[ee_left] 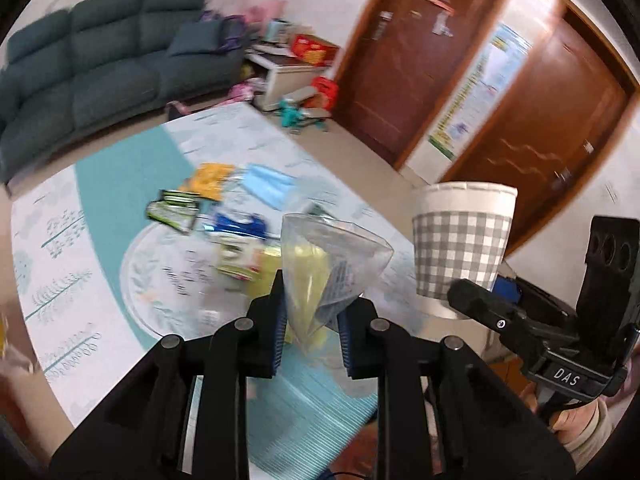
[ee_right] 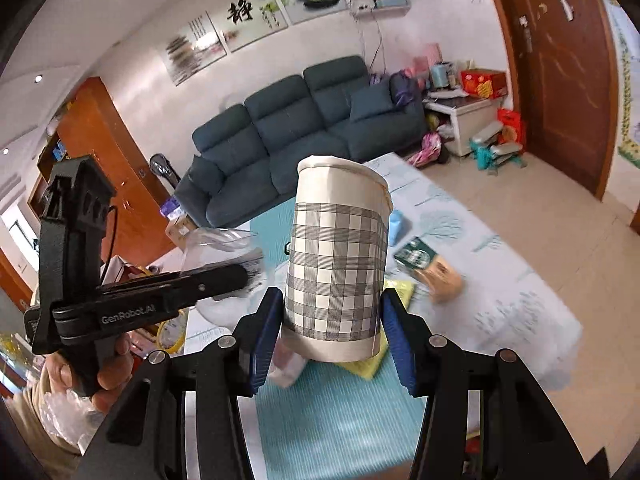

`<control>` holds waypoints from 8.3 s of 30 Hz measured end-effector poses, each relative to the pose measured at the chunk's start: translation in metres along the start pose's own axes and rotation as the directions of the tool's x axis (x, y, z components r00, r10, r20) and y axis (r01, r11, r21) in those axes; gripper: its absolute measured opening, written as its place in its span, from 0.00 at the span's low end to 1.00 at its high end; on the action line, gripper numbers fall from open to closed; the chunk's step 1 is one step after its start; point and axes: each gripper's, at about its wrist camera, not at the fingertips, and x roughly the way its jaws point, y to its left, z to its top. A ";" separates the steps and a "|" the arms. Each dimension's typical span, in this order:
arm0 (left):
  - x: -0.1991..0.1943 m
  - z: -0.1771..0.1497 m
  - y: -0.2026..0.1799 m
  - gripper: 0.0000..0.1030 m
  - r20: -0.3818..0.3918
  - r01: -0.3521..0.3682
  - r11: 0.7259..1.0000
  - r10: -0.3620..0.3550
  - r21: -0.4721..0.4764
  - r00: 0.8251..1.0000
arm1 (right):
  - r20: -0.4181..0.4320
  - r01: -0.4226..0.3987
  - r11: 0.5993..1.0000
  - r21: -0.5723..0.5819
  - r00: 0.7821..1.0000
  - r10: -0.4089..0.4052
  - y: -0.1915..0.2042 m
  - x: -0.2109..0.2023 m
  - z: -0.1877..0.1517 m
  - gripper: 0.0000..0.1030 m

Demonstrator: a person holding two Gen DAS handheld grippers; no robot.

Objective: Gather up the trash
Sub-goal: 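Grasp the clear plastic cup with the left tool while the right tool grasps the gray plaid cup, then carry the plastic cup and plaid cup over the bin and open both tools, then move both tools back over the table toward the white box and yellow bag, then grasp the white box with the left tool while the right tool grasps the yellow bag, then carry the white box and yellow bag over the bin and open both tools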

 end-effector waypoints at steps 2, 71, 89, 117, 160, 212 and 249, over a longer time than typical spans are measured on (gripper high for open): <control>-0.004 -0.013 -0.028 0.18 -0.003 0.024 0.999 -0.023 0.048 1.000 | 0.013 0.018 1.000 0.010 1.000 -0.018 -0.009 -0.027 -0.018 0.49; 0.417 -0.335 -0.244 0.52 -0.617 0.040 0.898 0.268 0.438 0.740 | -0.578 0.533 0.619 0.577 0.802 -0.152 -0.375 0.063 -0.454 0.63; 0.332 -0.307 -0.256 0.52 -0.538 0.078 0.907 0.174 0.413 0.825 | -0.533 0.521 0.610 0.598 0.826 -0.183 -0.355 0.028 -0.429 0.63; 0.065 -0.150 -0.131 0.52 -0.209 -0.050 0.962 0.110 0.269 0.972 | -0.199 0.304 0.842 0.446 0.951 -0.237 -0.161 -0.059 -0.224 0.63; 0.127 -0.093 0.097 0.52 -0.290 -0.125 0.978 0.072 -0.169 0.954 | -0.362 0.043 0.933 0.357 0.927 0.096 -0.055 0.238 -0.107 0.63; 0.008 -0.085 -0.033 0.56 -0.036 -0.111 0.992 0.114 0.064 0.993 | -0.075 0.008 0.973 0.233 0.997 0.010 -0.055 0.009 -0.112 0.16; 0.255 -0.304 -0.281 0.56 -0.520 0.209 0.836 0.102 0.507 0.848 | -0.680 0.496 0.705 0.507 0.732 -0.025 -0.328 0.045 -0.420 0.16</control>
